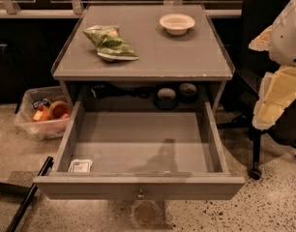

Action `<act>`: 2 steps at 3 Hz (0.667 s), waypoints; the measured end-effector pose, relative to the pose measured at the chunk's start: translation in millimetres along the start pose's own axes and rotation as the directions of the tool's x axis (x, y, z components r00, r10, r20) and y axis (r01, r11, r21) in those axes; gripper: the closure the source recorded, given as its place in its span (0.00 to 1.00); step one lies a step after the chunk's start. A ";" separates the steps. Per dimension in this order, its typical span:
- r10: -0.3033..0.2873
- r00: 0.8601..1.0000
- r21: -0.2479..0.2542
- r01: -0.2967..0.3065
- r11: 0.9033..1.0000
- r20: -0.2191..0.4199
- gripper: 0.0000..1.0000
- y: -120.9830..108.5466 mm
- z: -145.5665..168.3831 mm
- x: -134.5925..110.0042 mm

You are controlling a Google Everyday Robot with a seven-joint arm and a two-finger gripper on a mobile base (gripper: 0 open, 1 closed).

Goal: Close top drawer

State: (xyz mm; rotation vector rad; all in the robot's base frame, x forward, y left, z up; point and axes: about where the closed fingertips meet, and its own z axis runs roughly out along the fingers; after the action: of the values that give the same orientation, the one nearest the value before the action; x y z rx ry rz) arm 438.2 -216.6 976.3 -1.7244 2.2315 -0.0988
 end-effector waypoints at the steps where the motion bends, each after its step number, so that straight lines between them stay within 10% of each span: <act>1: 0.000 1.000 0.000 0.000 1.000 0.000 0.00 0.0 0.0 0.0; 2: 0.011 1.000 -0.012 -0.011 1.000 0.028 0.00 11.2 16.4 3.6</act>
Offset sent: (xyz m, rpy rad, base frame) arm -0.0170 0.0035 -0.0561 0.0852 0.0344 -0.0036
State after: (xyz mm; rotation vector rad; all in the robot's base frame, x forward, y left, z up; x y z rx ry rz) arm 431.8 -214.7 957.3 -1.7085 2.2261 -0.0592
